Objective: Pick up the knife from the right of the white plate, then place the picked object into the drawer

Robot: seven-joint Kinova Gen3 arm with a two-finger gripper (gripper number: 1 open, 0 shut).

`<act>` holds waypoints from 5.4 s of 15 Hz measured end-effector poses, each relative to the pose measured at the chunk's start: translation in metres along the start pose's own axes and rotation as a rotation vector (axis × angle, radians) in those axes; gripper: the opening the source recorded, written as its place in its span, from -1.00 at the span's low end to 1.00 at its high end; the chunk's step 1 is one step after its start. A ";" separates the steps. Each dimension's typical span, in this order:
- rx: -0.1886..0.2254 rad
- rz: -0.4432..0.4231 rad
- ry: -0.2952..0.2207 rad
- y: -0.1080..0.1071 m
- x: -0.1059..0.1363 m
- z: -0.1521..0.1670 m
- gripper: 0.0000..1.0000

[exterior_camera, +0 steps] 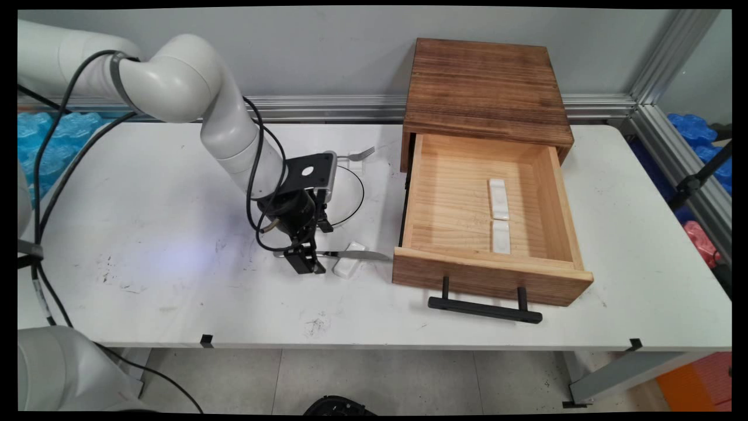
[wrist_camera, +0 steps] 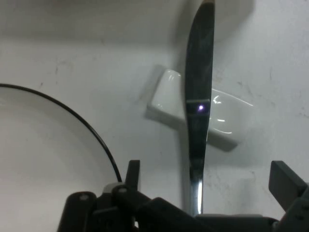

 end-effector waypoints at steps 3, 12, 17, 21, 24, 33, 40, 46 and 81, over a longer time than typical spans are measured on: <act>-0.007 0.003 0.002 -0.002 -0.001 0.003 1.00; -0.018 0.002 0.004 -0.005 -0.005 0.010 1.00; -0.022 0.003 0.003 -0.004 -0.006 0.013 -1.00; -0.012 0.003 0.003 -0.006 -0.006 0.013 -1.00; -0.013 0.003 0.001 -0.005 -0.007 0.012 -1.00; -0.025 0.014 -0.001 0.001 -0.008 0.006 -1.00; -0.024 0.026 0.012 0.002 -0.001 -0.009 -1.00; -0.019 0.031 0.019 0.000 0.004 -0.027 -1.00; 0.041 0.188 0.192 -0.018 0.210 -0.103 -1.00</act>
